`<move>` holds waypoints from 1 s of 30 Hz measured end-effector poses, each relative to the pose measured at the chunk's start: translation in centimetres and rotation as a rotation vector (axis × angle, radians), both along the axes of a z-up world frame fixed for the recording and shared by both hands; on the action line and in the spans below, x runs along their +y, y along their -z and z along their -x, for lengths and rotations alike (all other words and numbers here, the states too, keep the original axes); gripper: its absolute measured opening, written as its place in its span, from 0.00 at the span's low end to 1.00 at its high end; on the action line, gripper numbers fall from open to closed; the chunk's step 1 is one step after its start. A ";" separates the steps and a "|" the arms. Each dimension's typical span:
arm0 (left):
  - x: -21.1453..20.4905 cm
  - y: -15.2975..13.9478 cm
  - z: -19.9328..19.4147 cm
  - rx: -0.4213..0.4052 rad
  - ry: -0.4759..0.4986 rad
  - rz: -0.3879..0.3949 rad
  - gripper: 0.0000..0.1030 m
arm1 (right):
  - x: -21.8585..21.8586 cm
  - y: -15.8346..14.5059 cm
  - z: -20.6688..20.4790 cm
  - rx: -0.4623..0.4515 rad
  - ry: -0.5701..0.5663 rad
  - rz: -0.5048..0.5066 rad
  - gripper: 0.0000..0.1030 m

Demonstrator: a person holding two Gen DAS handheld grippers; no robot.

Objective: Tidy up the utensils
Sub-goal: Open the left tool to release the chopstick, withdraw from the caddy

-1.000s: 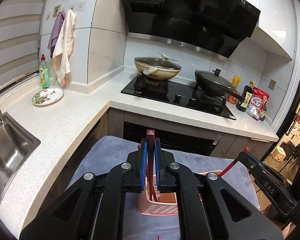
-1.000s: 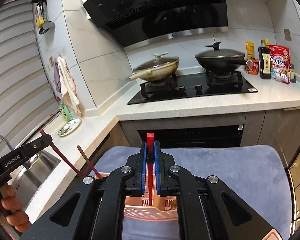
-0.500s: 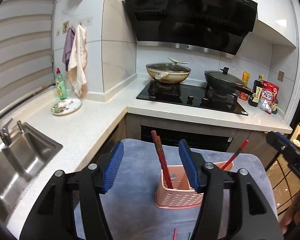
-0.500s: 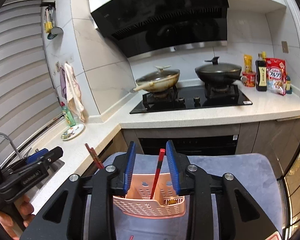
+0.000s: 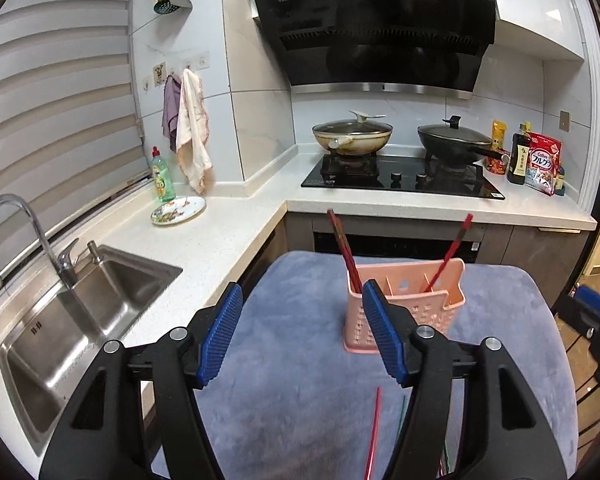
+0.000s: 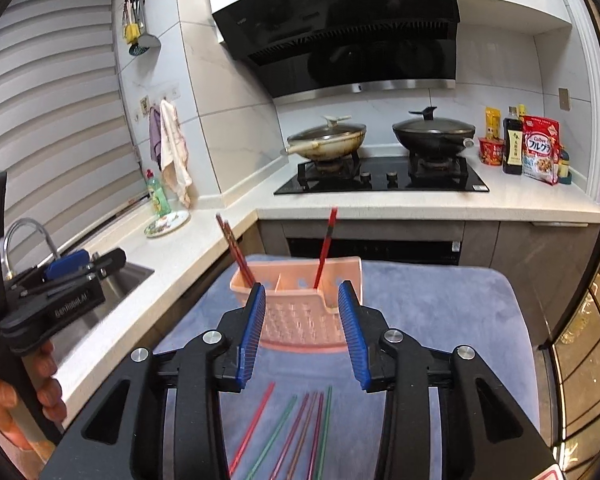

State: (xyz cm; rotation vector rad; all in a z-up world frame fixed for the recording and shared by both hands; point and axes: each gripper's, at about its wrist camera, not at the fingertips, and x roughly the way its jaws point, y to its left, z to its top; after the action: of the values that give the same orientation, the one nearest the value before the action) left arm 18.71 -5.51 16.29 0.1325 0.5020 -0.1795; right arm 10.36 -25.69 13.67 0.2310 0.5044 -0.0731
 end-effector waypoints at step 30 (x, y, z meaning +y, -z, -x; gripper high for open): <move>3.9 13.0 8.9 0.213 -0.038 -0.087 0.58 | 5.4 17.2 9.3 0.339 -0.015 0.069 0.36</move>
State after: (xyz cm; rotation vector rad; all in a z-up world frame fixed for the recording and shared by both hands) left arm 9.80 -1.65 3.29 0.1895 0.7249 -0.1348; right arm 1.10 -20.27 -3.56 0.1473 0.8395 -0.1155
